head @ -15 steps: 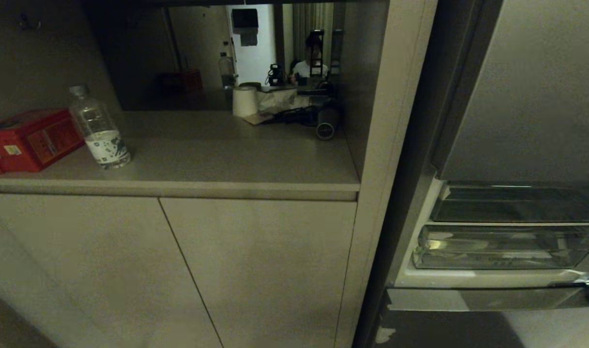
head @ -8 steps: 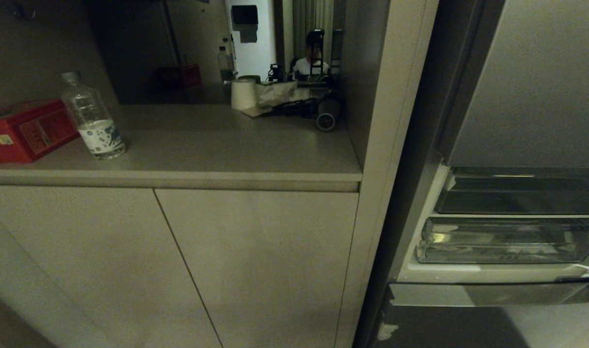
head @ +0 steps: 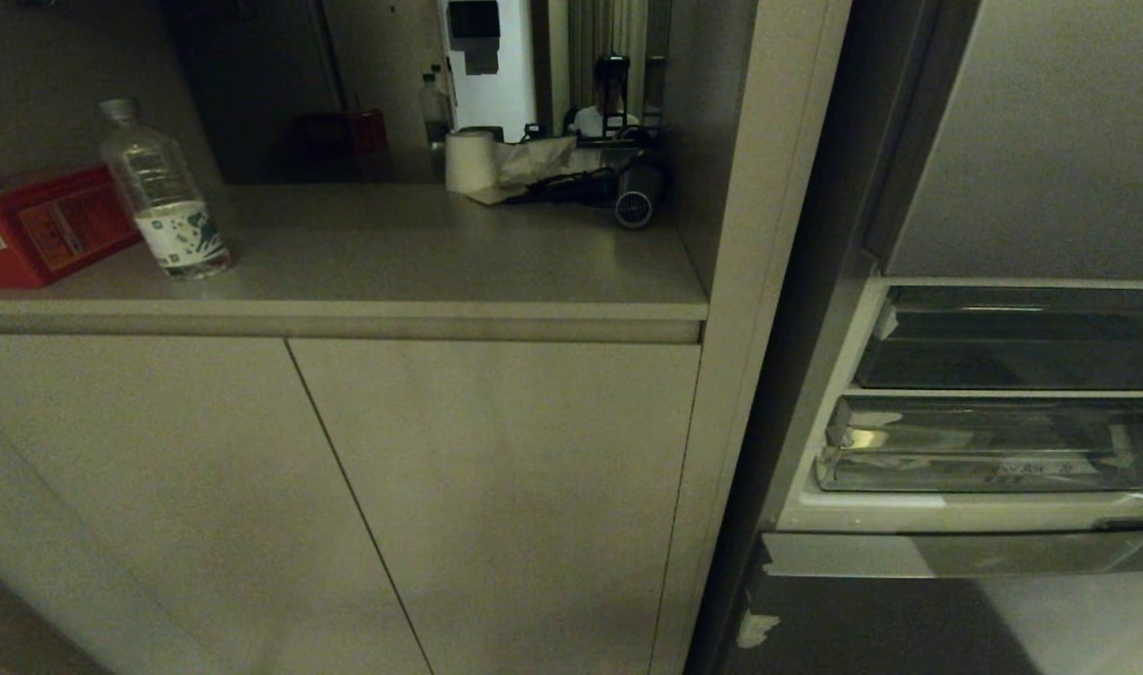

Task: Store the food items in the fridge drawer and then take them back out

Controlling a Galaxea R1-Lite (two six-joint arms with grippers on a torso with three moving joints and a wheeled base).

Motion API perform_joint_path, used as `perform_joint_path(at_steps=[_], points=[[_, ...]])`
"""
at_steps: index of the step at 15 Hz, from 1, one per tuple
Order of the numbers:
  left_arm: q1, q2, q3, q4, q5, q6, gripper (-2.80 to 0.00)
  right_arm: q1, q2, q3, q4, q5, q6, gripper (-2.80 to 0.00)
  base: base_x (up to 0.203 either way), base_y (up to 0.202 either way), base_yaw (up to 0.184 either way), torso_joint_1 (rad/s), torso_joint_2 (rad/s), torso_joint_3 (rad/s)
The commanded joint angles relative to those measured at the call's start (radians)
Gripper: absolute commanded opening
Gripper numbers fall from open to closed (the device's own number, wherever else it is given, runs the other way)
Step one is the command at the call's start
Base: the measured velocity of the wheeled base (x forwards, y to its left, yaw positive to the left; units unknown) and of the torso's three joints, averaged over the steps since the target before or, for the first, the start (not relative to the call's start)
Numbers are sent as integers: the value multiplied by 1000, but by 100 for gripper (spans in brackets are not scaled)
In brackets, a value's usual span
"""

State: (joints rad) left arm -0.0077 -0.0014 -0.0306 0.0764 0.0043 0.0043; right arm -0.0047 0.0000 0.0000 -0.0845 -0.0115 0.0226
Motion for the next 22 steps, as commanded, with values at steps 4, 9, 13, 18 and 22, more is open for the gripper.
perform_joint_path(at_steps=[4,9,13,18,22], points=[[0,1,0,0,0,0,-280,0,0,29,-1,0,0,-280,0,0,0,-152,353,199],[0,1,0,0,0,-1,-280,0,0,29,-1,-1,0,-280,0,0,0,-200,478,278],[0,1,0,0,0,-1,-280,0,0,31,0,1,-16,-280,0,0,0,-69,168,102],[0,1,0,0,0,-1,-280,1,21,-79,6,18,-24,-280,0,0,0,-3,7,5],[0,1,0,0,0,-1,-280,5,365,-240,5,94,22,-280,0,0,0,0,0,0]])
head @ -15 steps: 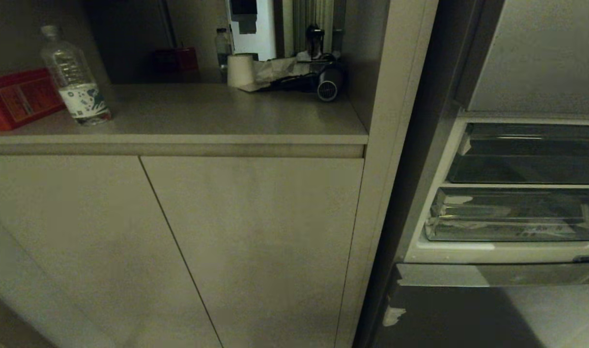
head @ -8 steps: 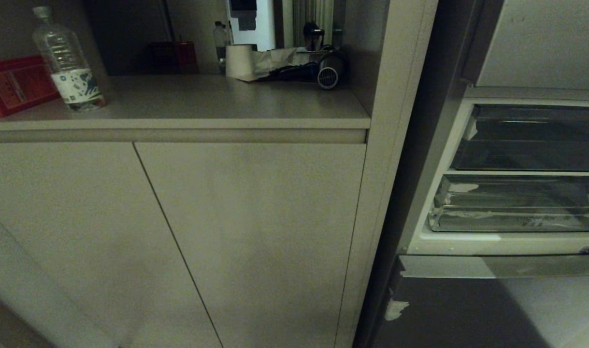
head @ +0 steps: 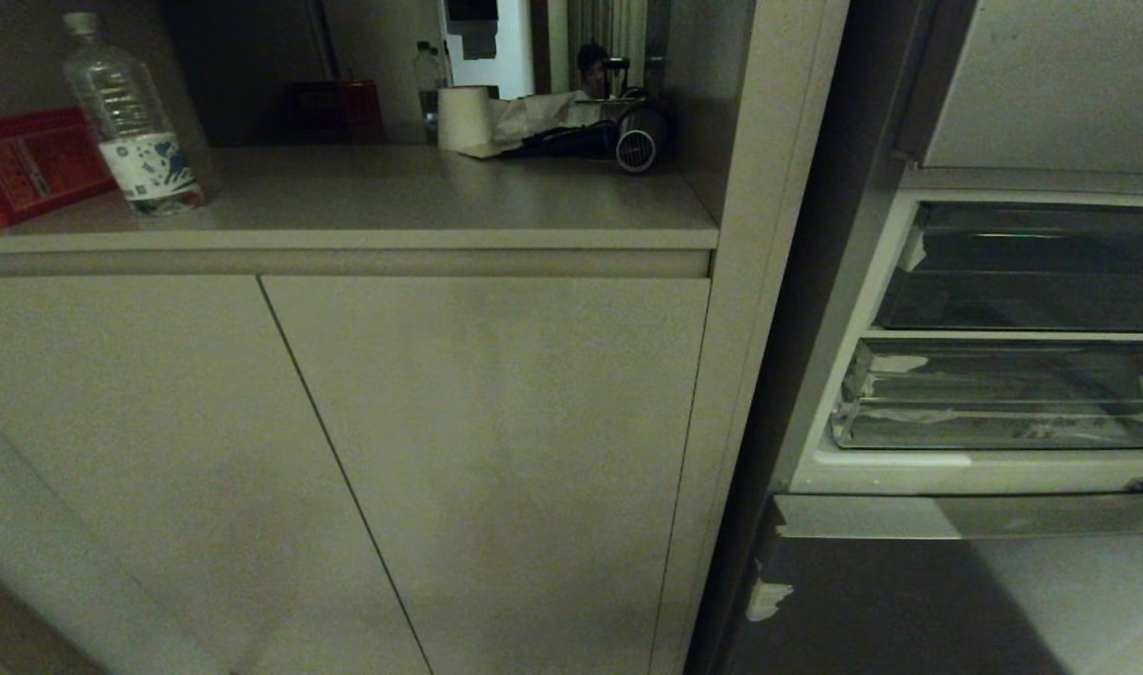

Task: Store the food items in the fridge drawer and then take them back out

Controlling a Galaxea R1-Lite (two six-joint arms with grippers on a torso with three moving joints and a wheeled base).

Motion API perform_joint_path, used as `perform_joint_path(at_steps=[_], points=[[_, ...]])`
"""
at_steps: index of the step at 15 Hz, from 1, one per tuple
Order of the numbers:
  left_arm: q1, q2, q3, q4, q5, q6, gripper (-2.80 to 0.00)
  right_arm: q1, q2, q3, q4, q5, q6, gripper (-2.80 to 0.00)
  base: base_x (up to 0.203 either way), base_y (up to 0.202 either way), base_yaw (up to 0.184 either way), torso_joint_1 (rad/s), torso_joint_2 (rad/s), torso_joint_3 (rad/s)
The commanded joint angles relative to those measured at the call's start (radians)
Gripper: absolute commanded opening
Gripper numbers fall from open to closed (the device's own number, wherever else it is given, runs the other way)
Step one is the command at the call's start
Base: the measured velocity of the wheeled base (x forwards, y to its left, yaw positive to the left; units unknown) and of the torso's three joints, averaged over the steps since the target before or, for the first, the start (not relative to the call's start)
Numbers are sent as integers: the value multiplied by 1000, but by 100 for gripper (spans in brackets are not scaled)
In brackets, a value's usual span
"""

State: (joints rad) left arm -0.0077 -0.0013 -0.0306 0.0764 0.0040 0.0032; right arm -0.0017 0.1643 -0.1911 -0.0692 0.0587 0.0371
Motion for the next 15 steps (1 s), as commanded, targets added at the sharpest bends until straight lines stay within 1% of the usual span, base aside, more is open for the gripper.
perform_joint_path(at_steps=[1,3,5,7,8,10,11,14,15], points=[[0,1,0,0,1,0,-280,2,323,-69,-40,64,16,0,0,0,0,0,0,0],[0,1,0,0,1,0,-280,3,574,-91,-150,128,27,0,0,0,0,0,0,0],[0,1,0,0,1,0,-280,5,835,-106,-314,168,32,0,0,0,0,0,0,0],[0,1,0,0,1,0,-280,9,1068,-108,-527,194,33,0,0,0,0,0,0,0],[0,1,0,0,1,0,-280,10,1172,-106,-655,204,35,0,0,0,0,0,0,0],[0,1,0,0,1,0,-280,12,1338,-95,-905,216,34,0,0,0,0,0,0,0],[0,1,0,0,1,0,-280,12,1407,-93,-1007,219,33,0,0,0,0,0,0,0],[0,1,0,0,1,0,-280,12,1560,-96,-1224,212,27,0,0,0,0,0,0,0],[0,1,0,0,1,0,-280,11,1606,-101,-1283,195,21,0,0,0,0,0,0,0]])
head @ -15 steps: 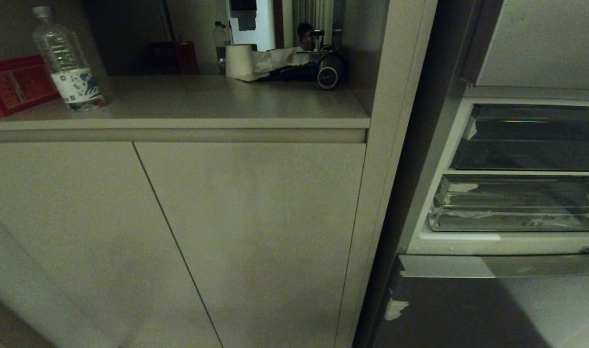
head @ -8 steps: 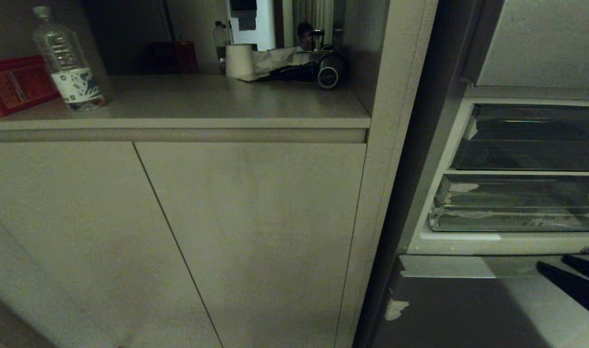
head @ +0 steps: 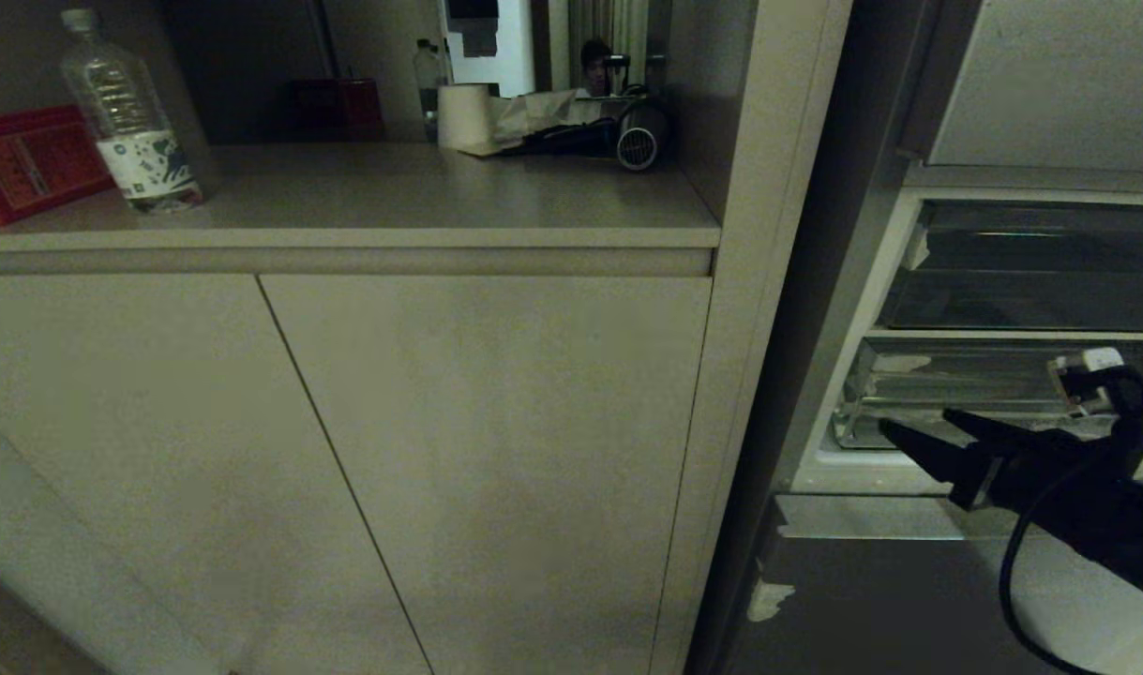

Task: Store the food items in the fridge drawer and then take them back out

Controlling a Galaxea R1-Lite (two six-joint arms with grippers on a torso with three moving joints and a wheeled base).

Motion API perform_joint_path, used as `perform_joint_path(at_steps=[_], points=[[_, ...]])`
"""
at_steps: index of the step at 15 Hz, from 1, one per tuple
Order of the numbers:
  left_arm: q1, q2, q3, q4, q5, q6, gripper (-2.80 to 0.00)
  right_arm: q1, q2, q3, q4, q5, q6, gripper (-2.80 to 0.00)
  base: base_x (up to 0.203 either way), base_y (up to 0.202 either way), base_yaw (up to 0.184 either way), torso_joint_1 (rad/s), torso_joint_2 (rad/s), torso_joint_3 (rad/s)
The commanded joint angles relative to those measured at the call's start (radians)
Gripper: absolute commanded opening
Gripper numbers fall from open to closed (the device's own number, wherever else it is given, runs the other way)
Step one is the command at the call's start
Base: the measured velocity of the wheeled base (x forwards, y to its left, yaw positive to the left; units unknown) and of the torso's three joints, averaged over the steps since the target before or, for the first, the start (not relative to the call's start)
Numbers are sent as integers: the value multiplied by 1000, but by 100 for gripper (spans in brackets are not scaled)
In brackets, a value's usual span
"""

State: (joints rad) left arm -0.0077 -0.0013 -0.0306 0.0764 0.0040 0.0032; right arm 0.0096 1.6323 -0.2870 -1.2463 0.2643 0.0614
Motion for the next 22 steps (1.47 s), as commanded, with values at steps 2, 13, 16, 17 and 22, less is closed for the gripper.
perform_joint_path(at_steps=[2,13,16,17,22], points=[[0,1,0,0,1,0,-280,0,210,-12,-226,-61,-21,0,0,0,0,0,0,0],[0,1,0,0,1,0,-280,3,335,-109,-284,-110,-31,0,0,0,0,0,0,0],[0,1,0,0,1,0,-280,3,339,-112,-284,-112,-31,0,0,0,0,0,0,0],[0,1,0,0,1,0,-280,3,335,-106,-284,-112,-32,0,0,0,0,0,0,0],[0,1,0,0,1,0,-280,4,272,-55,-284,-123,-34,0,0,0,0,0,0,0]])
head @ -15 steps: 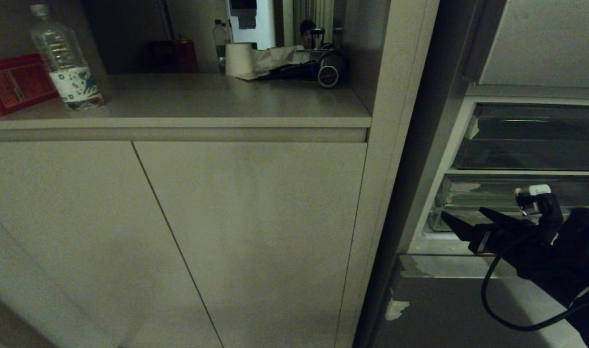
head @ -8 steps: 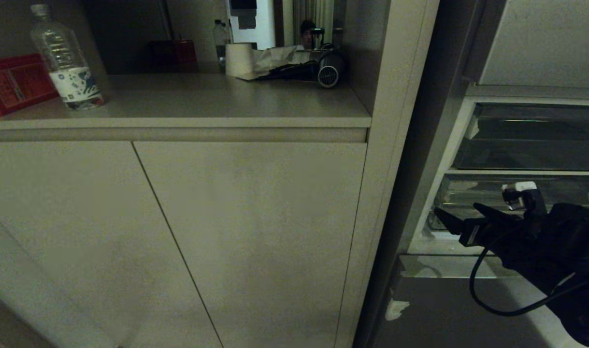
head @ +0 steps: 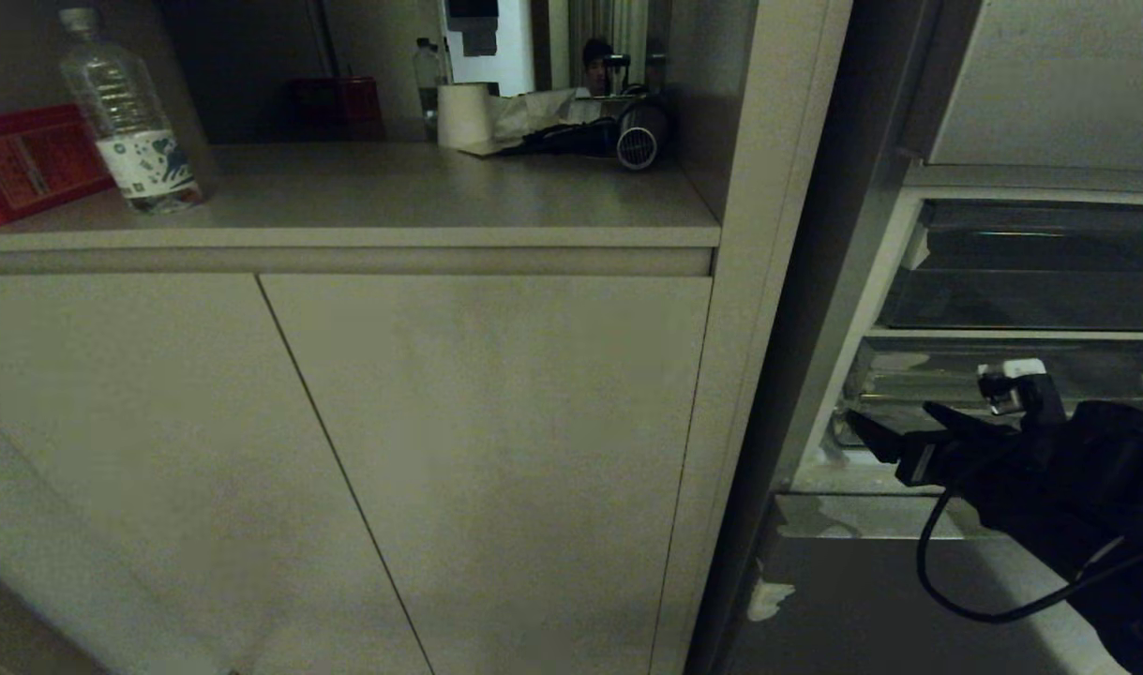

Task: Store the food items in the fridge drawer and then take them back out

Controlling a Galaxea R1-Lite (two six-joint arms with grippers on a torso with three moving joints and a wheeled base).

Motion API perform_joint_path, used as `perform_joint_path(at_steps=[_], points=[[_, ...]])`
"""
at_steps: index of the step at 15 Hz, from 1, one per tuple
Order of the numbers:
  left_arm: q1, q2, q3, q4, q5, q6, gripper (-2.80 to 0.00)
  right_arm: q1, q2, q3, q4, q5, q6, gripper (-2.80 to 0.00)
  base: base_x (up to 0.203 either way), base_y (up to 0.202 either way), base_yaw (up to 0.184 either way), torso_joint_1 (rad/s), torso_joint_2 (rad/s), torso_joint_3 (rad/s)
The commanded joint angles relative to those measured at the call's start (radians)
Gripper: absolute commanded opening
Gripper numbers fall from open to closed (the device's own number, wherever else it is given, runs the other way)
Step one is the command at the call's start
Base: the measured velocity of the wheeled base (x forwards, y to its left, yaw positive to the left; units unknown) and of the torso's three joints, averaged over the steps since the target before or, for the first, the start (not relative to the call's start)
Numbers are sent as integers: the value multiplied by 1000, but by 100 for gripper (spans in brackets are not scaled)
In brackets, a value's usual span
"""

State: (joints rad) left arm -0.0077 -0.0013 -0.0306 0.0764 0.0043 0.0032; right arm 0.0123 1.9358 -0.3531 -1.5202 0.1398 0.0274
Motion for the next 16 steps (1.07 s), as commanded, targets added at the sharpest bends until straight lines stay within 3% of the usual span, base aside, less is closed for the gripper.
perform_joint_path(at_steps=[1,16], points=[[0,1,0,0,0,0,-280,1,-32,10,-10,1,0,0,0,0,0,0,0,0],[0,1,0,0,0,0,-280,3,1,-72,-10,3,6,0,0,0,0,0,0,0]])
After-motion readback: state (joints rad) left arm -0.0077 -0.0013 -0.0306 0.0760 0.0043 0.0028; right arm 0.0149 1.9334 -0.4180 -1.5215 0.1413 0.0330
